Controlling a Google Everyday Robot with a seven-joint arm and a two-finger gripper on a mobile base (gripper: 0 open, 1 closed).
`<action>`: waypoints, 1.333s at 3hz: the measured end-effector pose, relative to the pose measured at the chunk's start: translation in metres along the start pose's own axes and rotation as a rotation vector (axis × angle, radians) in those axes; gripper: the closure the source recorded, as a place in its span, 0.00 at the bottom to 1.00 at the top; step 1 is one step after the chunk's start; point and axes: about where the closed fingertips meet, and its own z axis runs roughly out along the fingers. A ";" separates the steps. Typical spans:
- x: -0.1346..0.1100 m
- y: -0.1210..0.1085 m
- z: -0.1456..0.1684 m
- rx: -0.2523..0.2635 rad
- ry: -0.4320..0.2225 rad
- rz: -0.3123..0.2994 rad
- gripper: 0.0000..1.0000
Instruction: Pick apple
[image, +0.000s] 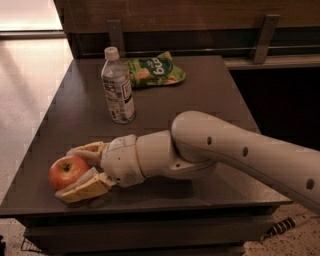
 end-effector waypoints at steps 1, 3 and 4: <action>-0.017 -0.005 -0.009 -0.009 -0.004 -0.026 1.00; -0.082 -0.027 -0.055 -0.007 -0.050 -0.123 1.00; -0.099 -0.032 -0.076 0.015 -0.079 -0.166 1.00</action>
Offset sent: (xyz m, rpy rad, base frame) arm 0.0321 -0.0318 0.0958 0.0438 -0.1080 0.0395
